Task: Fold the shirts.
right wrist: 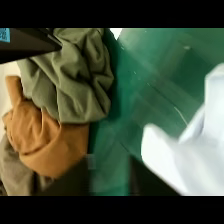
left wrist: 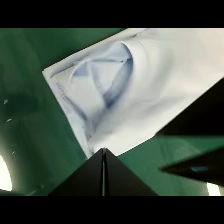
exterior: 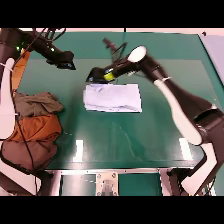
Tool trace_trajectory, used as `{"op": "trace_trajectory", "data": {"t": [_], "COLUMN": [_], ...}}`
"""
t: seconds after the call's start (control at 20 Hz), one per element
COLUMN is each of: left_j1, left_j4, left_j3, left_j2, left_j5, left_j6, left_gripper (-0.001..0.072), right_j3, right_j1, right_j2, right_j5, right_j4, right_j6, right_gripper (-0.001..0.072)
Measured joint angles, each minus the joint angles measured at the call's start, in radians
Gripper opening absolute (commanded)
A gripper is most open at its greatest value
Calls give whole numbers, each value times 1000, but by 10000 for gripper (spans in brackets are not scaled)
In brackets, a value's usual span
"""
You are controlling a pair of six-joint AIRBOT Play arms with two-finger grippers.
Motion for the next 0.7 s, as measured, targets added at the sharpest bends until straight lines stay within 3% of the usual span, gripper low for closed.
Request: {"op": "trace_trajectory", "data": {"t": [0.15,0.45,0.5,0.6,0.7], "left_j1": [15,24,24,24,26], "left_j4": [16,32,32,32,34], "left_j3": [0,0,0,0,0], "left_j2": [3,4,4,4,4], "left_j5": [-11,-6,-4,-1,5], "left_j6": [21,34,34,35,35], "left_gripper": [31,31,31,31,31], "right_j3": [4,-64,-111,-222,-346], "right_j1": [-22,-317,-380,-493,-584], "right_j2": [-15,95,130,180,205], "right_j5": [11,254,270,291,284], "right_j4": [11,-131,-167,-212,-216], "right_j6": [2,40,43,47,36], "right_gripper": [15,16,81,497,524]}}
